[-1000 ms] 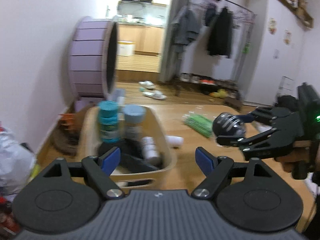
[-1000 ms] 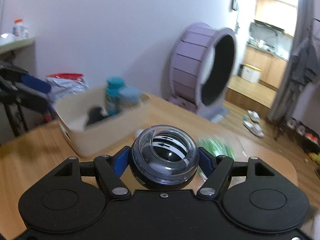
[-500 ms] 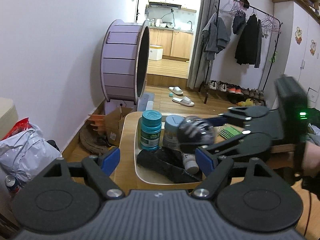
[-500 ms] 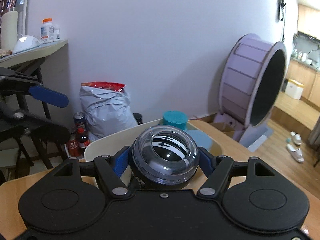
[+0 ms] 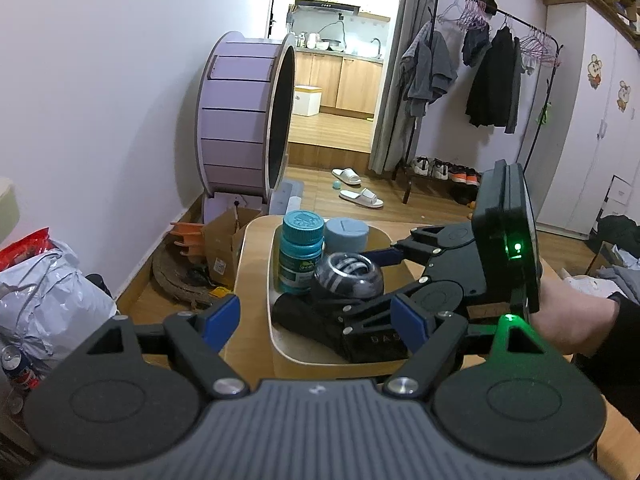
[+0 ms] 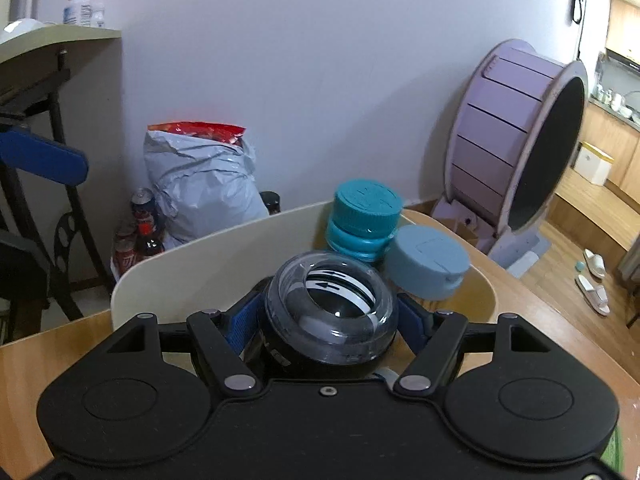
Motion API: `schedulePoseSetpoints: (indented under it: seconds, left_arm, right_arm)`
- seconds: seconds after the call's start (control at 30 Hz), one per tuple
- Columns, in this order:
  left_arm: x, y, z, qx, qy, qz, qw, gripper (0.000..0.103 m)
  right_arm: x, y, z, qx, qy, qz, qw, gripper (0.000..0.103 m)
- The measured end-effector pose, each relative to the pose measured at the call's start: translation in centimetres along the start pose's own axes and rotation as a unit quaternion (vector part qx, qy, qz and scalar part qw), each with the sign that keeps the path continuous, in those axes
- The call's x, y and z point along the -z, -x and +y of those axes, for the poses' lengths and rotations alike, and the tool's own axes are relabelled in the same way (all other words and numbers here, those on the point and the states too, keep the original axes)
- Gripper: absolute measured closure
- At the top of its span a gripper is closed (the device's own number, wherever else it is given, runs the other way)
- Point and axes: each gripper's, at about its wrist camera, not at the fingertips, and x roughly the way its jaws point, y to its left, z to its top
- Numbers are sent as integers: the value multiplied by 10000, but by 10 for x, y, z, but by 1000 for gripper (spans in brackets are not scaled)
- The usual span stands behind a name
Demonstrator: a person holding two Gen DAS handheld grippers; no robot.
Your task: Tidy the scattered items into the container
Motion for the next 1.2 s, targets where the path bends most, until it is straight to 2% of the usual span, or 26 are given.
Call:
schedulePoseSetpoints:
  seconds: [0.13, 0.27, 0.43, 0.53, 0.67, 0.9, 1.2]
  left_arm:
    - [0, 0, -2, 51, -24, -18, 10000, 21]
    - [1, 0, -6, 123, -57, -24, 9999, 21]
    - [1, 4, -13, 298, -115, -79, 9995, 21]
    - [1, 6, -19, 442, -124, -122, 9989, 21]
    - [0, 6, -30, 628, -143, -127, 9978, 21]
    - [5, -7, -54, 920, -265, 4, 9954, 21]
    - [13, -27, -86, 1140, -472, 224, 9921, 21]
  right_arm:
    - [4, 12, 4, 55, 136, -118, 9998, 33]
    - [-6, 38, 1, 253, 128, -561, 9980, 29]
    - [-6, 66, -9, 338, 149, -666, 9971, 29]
    - [10, 85, -23, 620, 113, -581, 9963, 28]
    - [39, 108, -59, 1025, -323, -387, 9935, 26]
    - [93, 126, -120, 1830, -1038, -8, 9776, 18]
    - [138, 94, -161, 2002, -1893, 293, 9608, 10]
